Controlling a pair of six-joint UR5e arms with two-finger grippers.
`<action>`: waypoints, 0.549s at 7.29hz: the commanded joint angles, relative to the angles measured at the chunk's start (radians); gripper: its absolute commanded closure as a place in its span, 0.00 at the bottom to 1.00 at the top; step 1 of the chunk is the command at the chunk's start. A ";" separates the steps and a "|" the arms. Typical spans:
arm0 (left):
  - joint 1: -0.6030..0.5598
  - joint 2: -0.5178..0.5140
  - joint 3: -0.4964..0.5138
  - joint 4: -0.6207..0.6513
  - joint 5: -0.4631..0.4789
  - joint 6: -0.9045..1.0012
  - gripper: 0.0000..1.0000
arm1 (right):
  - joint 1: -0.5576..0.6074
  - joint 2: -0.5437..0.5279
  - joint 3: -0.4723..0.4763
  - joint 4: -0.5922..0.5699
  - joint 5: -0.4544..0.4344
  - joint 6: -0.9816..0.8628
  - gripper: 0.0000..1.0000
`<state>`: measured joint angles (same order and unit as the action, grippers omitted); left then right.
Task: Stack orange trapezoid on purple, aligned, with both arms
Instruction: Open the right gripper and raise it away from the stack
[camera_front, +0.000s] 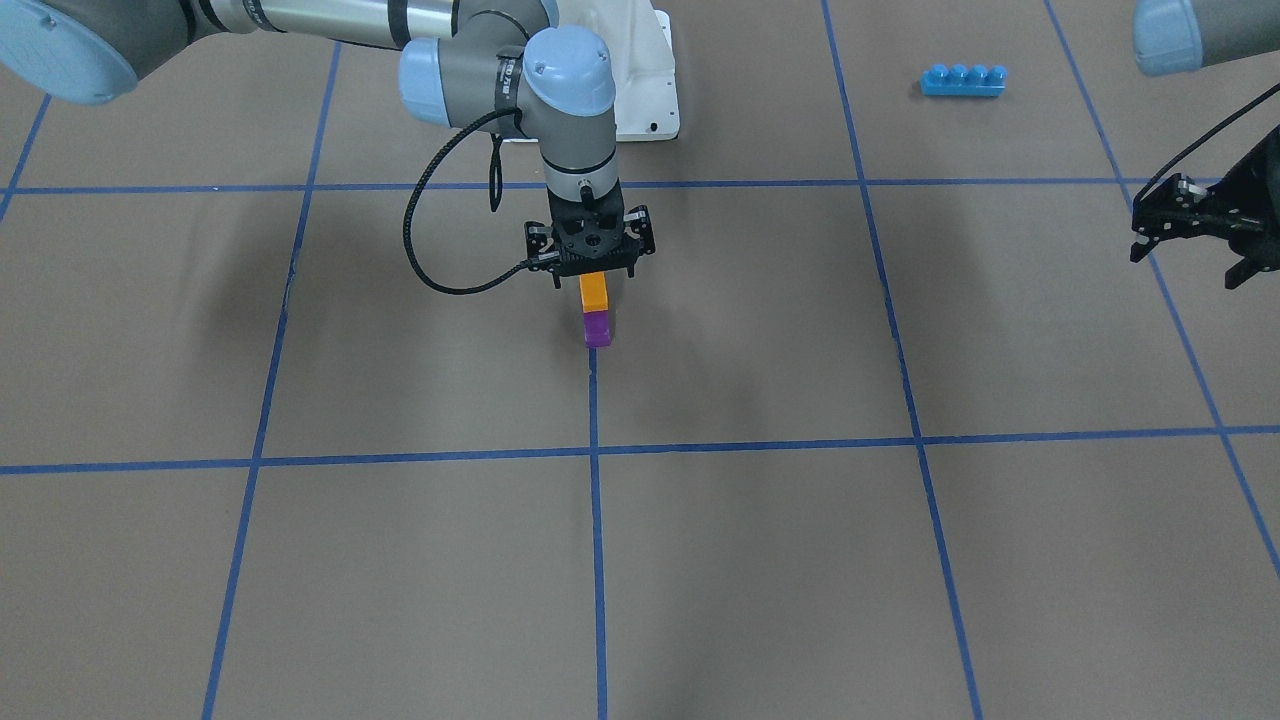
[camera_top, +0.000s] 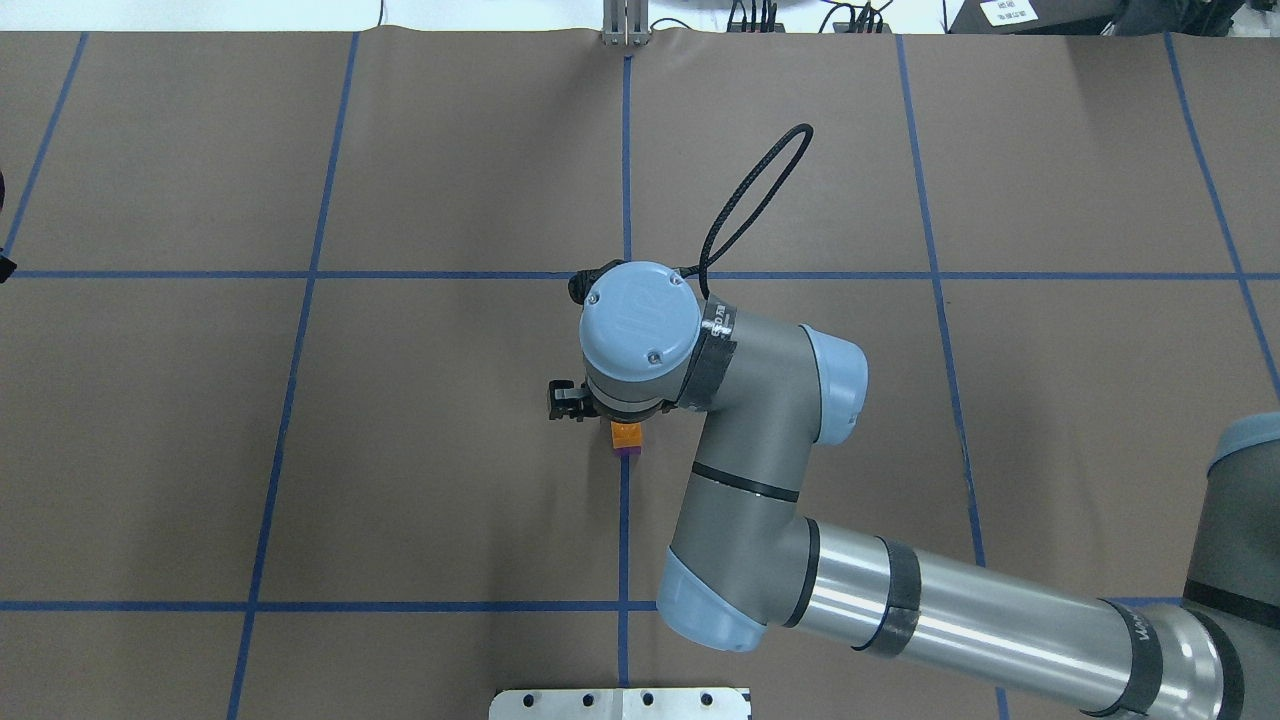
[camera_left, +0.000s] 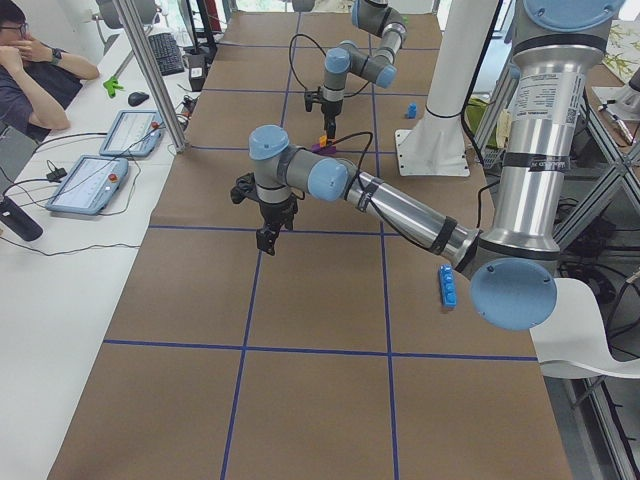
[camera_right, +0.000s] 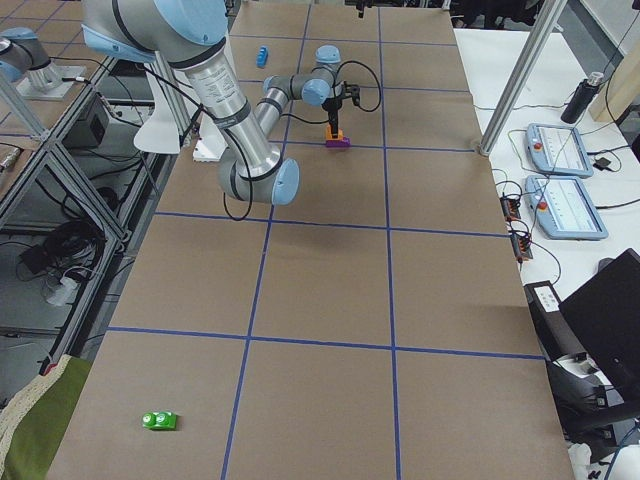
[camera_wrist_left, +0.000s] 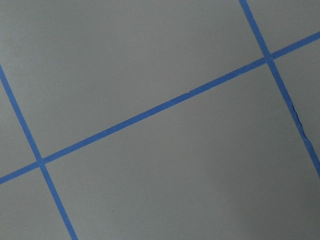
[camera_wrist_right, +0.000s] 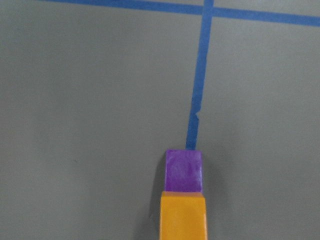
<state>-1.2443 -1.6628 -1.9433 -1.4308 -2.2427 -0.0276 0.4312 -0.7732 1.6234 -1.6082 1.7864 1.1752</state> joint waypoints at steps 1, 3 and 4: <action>-0.003 0.002 0.000 0.001 -0.002 -0.002 0.00 | 0.067 0.002 0.164 -0.186 0.060 -0.009 0.00; -0.009 0.035 0.004 0.000 0.011 -0.003 0.00 | 0.218 -0.032 0.242 -0.284 0.186 -0.151 0.00; -0.020 0.067 0.020 0.000 0.011 -0.002 0.00 | 0.316 -0.101 0.277 -0.288 0.246 -0.263 0.00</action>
<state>-1.2544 -1.6264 -1.9368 -1.4310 -2.2343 -0.0294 0.6379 -0.8133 1.8545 -1.8695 1.9570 1.0289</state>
